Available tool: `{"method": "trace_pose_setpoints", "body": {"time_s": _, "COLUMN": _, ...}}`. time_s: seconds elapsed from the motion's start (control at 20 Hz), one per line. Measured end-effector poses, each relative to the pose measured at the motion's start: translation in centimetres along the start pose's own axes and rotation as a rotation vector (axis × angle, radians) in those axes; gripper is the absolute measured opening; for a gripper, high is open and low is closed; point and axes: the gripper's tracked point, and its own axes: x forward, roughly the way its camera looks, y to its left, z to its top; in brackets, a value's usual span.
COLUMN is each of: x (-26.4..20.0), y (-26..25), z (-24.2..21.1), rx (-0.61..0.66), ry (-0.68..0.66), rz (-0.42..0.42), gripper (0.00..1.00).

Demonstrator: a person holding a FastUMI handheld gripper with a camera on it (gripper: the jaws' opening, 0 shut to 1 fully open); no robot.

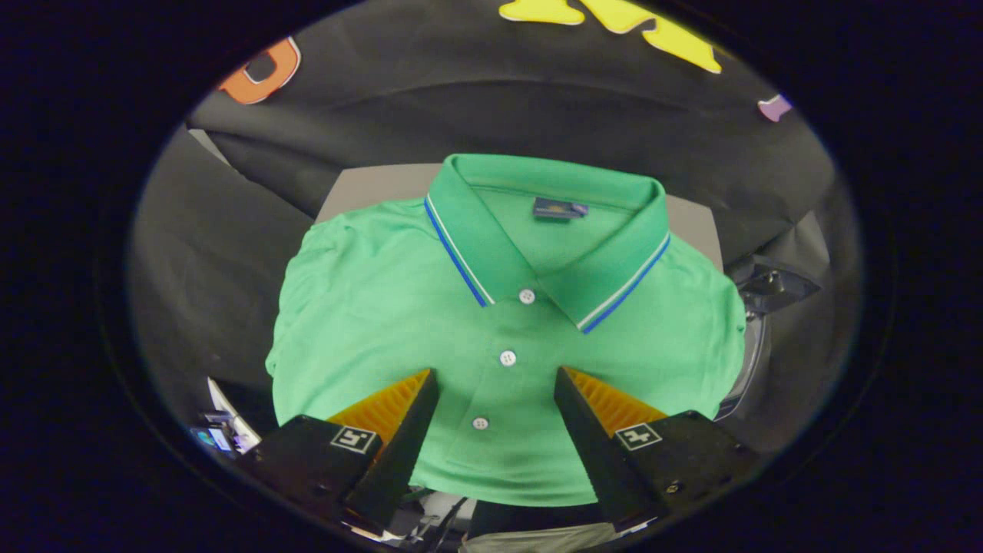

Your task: Put the clothes into the washing machine and then close the washing machine lid.

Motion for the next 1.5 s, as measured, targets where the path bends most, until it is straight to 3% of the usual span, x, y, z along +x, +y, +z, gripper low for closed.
{"method": "trace_pose_setpoints", "body": {"time_s": 0.15, "x": 0.0, "y": 0.7, "z": 0.0, "rx": -0.03, "ry": 0.007, "rz": -0.04, "gripper": 0.97}}
{"method": "trace_pose_setpoints", "body": {"time_s": 0.3, "x": -0.3, "y": 0.5, "z": 0.1, "rx": 0.008, "ry": 0.028, "rz": -0.034, "gripper": 0.96}}
{"method": "trace_pose_setpoints", "body": {"time_s": 0.45, "x": -0.4, "y": 0.4, "z": 0.1, "rx": -0.037, "ry": 0.007, "rz": -0.033, "gripper": 0.94}}
{"method": "trace_pose_setpoints", "body": {"time_s": 0.6, "x": -0.7, "y": -0.1, "z": 0.1, "rx": -0.043, "ry": 0.022, "rz": -0.023, "gripper": 0.86}}
{"method": "trace_pose_setpoints", "body": {"time_s": 0.85, "x": -0.6, "y": -1.3, "z": 0.7, "rx": -0.018, "ry": 0.025, "rz": 0.065, "gripper": 0.17}}
{"method": "trace_pose_setpoints", "body": {"time_s": 0.9, "x": -0.7, "y": -1.3, "z": 0.5, "rx": -0.009, "ry": 0.041, "rz": 0.094, "gripper": 0.08}}
{"method": "trace_pose_setpoints", "body": {"time_s": 1.0, "x": -1.7, "y": -1.0, "z": 0.3, "rx": 0.031, "ry": 0.065, "rz": 0.141, "gripper": 0.05}}
{"method": "trace_pose_setpoints", "body": {"time_s": 1.5, "x": -11.6, "y": -1.3, "z": 0.8, "rx": 0.018, "ry": -0.101, "rz": 0.24, "gripper": 0.05}}
